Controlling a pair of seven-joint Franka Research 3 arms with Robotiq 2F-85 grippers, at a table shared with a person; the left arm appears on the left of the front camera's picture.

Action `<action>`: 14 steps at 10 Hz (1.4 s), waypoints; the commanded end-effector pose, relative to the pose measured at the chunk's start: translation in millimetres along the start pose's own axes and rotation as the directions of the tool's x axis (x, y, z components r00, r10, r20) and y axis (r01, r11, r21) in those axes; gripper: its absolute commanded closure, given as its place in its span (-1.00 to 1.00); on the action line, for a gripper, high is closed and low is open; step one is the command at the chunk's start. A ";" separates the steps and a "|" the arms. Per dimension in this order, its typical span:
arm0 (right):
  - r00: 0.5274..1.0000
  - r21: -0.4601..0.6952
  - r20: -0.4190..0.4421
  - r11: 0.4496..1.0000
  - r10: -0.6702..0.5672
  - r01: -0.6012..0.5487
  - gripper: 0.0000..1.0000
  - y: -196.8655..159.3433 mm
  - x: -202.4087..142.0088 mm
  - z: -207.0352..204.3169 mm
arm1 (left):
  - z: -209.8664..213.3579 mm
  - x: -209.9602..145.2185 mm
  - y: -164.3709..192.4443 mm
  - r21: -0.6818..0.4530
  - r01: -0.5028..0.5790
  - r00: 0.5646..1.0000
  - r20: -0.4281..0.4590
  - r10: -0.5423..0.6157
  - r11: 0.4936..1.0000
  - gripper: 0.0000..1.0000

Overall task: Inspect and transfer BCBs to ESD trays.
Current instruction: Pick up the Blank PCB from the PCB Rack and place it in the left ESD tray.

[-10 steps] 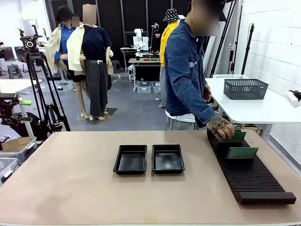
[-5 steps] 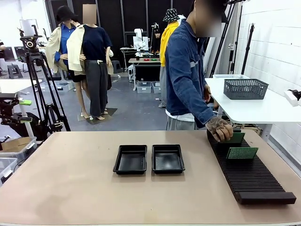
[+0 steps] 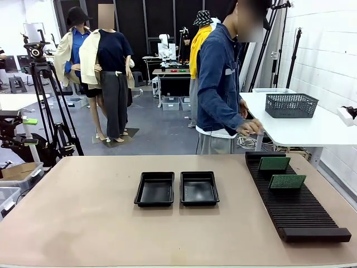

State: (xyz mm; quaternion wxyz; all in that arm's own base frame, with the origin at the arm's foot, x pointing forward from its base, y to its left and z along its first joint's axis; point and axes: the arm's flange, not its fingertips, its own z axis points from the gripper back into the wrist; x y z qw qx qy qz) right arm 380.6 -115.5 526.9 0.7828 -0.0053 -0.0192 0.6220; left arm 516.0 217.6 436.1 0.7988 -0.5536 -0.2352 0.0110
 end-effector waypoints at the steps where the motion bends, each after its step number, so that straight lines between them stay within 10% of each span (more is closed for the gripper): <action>1: 1.000 0.001 -0.022 1.000 -0.014 0.014 -1.00 -1.6 1.2 -0.4 | 1.2 0.1 -2.1 0.013 -0.013 1.000 -0.004 0.013 1.000 -1.00; 6: 1.000 -0.034 0.026 0.999 -0.010 0.011 -1.00 -0.3 8.5 -1.4 | 1.2 0.1 -2.1 0.013 -0.013 1.000 -0.004 0.013 1.000 -1.00; 14: 0.993 -0.047 0.050 0.994 0.103 -0.100 -1.00 -31.4 116.5 -32.8 | 1.2 0.1 -2.1 0.013 -0.013 1.000 -0.004 0.013 1.000 -1.00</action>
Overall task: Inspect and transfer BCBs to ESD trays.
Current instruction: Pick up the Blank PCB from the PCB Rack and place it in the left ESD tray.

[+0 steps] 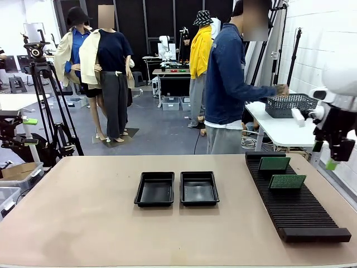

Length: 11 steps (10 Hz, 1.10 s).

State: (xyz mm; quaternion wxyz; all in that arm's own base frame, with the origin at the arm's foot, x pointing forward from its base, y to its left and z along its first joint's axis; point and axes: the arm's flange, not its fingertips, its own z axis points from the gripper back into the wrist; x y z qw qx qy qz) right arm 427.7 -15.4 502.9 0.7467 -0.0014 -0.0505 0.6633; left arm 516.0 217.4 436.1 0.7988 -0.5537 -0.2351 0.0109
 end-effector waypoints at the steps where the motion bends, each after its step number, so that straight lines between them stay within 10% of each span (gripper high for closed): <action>1: 1.000 -0.004 -0.013 1.000 -0.014 0.014 -1.00 -18.5 17.3 -16.5 | 1.4 0.1 -2.0 0.013 -0.013 1.000 -0.004 0.013 1.000 -1.00; 11: 0.997 -0.061 0.017 0.995 0.079 -0.078 -1.00 -96.2 28.3 -102.3 | 1.4 0.1 -2.0 0.013 -0.013 1.000 -0.004 0.013 1.000 -1.00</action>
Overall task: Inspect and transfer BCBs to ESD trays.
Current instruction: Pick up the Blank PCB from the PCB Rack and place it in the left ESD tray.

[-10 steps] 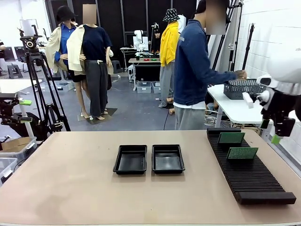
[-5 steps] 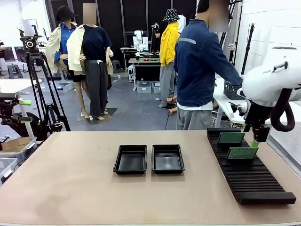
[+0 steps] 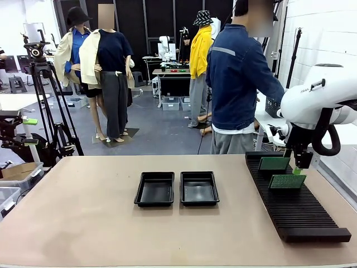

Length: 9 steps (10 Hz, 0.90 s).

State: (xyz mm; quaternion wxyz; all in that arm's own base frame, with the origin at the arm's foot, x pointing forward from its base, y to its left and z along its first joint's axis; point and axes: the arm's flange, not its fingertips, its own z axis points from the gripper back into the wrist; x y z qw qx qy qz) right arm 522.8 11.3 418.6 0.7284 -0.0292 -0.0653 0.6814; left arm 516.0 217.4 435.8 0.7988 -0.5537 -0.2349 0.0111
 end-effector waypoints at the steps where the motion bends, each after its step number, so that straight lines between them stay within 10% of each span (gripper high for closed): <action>1: 0.999 0.012 0.041 1.000 0.027 -0.027 -1.00 -15.2 -4.7 -17.4 | 1.4 0.2 -2.2 0.013 -0.013 1.000 -0.004 0.013 1.000 -1.00; 9: 0.998 0.090 0.063 0.996 -0.002 -0.004 -1.00 -26.5 -6.0 -61.9 | 1.4 0.2 -2.2 0.013 -0.013 1.000 -0.004 0.013 1.000 -1.00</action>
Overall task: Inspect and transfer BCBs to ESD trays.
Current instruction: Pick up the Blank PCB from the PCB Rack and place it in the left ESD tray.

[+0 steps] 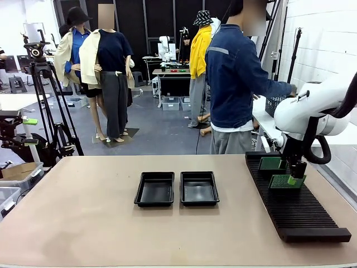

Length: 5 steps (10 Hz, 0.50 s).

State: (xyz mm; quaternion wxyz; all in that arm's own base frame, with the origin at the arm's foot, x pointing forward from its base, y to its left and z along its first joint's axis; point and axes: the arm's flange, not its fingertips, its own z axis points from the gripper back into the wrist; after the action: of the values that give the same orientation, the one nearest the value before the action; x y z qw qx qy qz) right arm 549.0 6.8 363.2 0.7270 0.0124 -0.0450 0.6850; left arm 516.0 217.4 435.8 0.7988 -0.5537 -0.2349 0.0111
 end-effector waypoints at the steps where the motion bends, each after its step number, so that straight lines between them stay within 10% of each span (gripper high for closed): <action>1: 0.999 0.006 0.038 1.000 0.000 -0.001 -1.00 -7.4 0.0 -2.8 | 1.4 0.2 -2.3 0.013 -0.013 1.000 -0.004 0.013 1.000 -1.00; 5: 0.999 0.019 0.035 0.999 0.025 -0.026 -0.95 -5.5 -4.0 -0.1 | 1.4 0.2 -2.3 0.013 -0.013 1.000 -0.004 0.013 1.000 -1.00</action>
State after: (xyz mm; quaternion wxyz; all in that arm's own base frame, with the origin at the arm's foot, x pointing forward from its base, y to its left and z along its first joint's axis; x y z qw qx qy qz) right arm 551.4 5.3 362.3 0.7260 0.0164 -0.0430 0.6861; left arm 516.0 217.4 435.7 0.7988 -0.5538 -0.2349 0.0111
